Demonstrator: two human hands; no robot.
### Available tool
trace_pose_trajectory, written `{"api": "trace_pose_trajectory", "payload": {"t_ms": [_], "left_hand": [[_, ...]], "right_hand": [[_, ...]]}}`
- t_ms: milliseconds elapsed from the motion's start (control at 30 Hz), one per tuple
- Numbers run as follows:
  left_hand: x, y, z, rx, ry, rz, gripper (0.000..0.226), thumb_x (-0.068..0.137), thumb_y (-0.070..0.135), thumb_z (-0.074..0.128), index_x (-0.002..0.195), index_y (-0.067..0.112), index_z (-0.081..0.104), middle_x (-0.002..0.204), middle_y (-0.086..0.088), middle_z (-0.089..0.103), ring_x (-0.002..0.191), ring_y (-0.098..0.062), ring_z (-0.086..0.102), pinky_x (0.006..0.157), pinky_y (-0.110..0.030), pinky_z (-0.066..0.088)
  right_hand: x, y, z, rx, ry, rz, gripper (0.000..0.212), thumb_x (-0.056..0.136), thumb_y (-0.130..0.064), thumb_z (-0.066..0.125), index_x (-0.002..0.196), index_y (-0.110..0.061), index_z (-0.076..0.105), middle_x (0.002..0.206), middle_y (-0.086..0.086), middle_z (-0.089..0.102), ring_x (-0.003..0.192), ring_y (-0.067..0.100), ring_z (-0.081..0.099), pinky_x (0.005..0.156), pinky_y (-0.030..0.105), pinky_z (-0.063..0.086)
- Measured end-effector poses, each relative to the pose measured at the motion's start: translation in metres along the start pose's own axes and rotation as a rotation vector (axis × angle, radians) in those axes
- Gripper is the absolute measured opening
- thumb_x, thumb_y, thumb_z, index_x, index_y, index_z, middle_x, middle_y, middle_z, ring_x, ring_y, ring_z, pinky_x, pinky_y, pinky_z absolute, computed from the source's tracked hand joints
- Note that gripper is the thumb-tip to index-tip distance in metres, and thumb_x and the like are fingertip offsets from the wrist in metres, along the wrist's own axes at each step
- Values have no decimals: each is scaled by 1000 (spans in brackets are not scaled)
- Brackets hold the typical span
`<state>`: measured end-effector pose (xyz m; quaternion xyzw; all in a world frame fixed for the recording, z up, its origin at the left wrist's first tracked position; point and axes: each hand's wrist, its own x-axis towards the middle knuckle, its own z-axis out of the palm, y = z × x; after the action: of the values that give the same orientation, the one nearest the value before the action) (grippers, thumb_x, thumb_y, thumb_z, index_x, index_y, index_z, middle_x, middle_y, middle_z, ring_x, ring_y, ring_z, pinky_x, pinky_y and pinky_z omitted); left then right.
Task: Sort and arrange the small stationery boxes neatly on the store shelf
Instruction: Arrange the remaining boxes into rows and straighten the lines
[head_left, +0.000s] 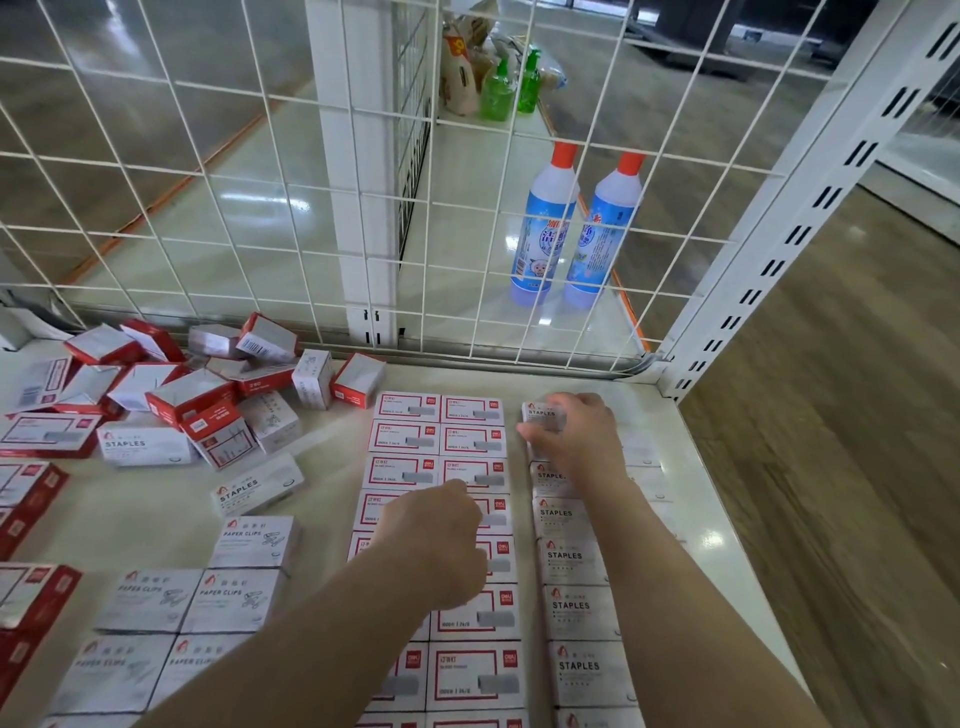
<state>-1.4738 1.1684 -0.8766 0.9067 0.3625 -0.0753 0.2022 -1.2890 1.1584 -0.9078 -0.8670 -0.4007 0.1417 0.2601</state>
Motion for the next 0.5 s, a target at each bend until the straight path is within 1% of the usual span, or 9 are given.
{"api": "trace_pose_trajectory", "payload": {"t_ms": [100, 367, 500], "left_hand": [[-1, 0, 0, 0, -10, 1, 42, 91, 37, 52, 131, 24, 48, 127, 8, 49, 110, -11, 50, 80, -20, 35], [-2, 1, -1, 32, -27, -6, 44, 92, 38, 50, 134, 25, 45, 132, 8, 47, 115, -13, 49, 81, -20, 34], [-3, 2, -2, 29, -46, -18, 43, 92, 38, 51, 133, 24, 46, 130, 7, 48, 113, -13, 50, 81, -21, 36]], "right_hand": [[0, -2, 2, 8, 14, 23, 42, 80, -32, 64, 119, -18, 56, 123, 7, 43, 118, 23, 37, 82, 28, 31], [-2, -4, 6, 26, 55, 56, 40, 81, -23, 57, 120, -16, 55, 124, 8, 42, 117, 23, 36, 89, 31, 34], [-6, -2, 6, 52, 71, 40, 40, 82, -25, 58, 121, -16, 54, 126, 7, 42, 118, 23, 36, 86, 29, 32]]}}
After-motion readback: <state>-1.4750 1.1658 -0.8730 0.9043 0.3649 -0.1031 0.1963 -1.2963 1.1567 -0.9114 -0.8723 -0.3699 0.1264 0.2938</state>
